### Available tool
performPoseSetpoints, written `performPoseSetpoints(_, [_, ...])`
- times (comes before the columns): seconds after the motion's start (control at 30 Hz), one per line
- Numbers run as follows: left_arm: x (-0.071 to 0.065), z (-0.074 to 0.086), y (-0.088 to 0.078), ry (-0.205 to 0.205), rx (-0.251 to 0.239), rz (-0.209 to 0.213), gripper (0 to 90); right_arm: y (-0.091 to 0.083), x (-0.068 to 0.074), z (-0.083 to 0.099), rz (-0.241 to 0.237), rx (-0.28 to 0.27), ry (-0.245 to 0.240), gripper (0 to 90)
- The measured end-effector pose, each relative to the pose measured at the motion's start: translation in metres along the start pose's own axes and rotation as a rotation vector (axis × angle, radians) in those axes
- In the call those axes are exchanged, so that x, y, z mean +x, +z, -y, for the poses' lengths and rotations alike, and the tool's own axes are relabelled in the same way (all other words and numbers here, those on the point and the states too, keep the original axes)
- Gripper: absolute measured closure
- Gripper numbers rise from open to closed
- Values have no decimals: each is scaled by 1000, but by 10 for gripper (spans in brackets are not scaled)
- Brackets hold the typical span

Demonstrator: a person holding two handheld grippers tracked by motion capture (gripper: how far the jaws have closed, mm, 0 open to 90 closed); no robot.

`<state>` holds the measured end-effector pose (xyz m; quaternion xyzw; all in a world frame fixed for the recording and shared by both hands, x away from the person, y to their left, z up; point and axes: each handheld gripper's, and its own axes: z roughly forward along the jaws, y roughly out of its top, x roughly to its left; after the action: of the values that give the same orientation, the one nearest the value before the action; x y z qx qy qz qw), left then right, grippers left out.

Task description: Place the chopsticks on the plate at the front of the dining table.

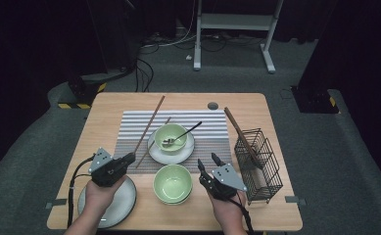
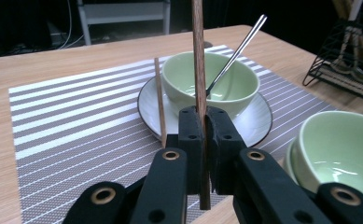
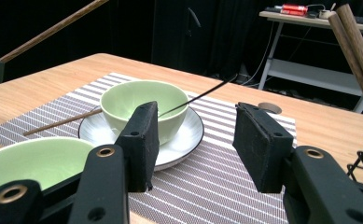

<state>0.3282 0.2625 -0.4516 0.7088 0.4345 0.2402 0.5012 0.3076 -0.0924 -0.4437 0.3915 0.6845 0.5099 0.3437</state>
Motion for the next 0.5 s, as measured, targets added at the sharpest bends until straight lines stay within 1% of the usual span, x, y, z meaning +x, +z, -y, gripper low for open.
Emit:
performPoseSetpoints(0.07, [1, 0, 1, 1, 5, -4, 850, 0, 0, 1, 1, 0, -1, 498])
performPoseSetpoints(0.1, [2, -1, 2, 0, 13, -6, 850, -2, 0, 5, 6, -1, 9, 499])
performPoseSetpoints(0.13, [2, -1, 5, -22, 3, -12, 851, -2, 0, 6, 5, -1, 10, 500])
performPoseSetpoints(0.17, [5, -2, 4, 2, 26, -13, 851, -2, 0, 8, 7, -2, 11, 500])
performPoseSetpoints(0.3, [9, -2, 8, 2, 50, -25, 851, -2, -2, 13, 9, 0, 18, 497])
performPoseSetpoints(0.33, [8, -2, 11, -18, 39, -29, 851, -2, -2, 14, 7, 2, 18, 495])
performPoseSetpoints(0.37, [10, -3, 11, 1, 67, -30, 850, -3, -2, 15, 9, 4, 23, 493])
performPoseSetpoints(0.43, [11, -3, 13, 1, 74, -32, 850, -3, -3, 17, 7, 4, 20, 492])
performPoseSetpoints(0.47, [11, -4, 17, 1, 91, -37, 851, -3, -2, 18, 6, 7, 22, 492])
performPoseSetpoints(0.5, [11, -4, 17, 1, 91, -37, 851, -3, -2, 18, 6, 13, 24, 492])
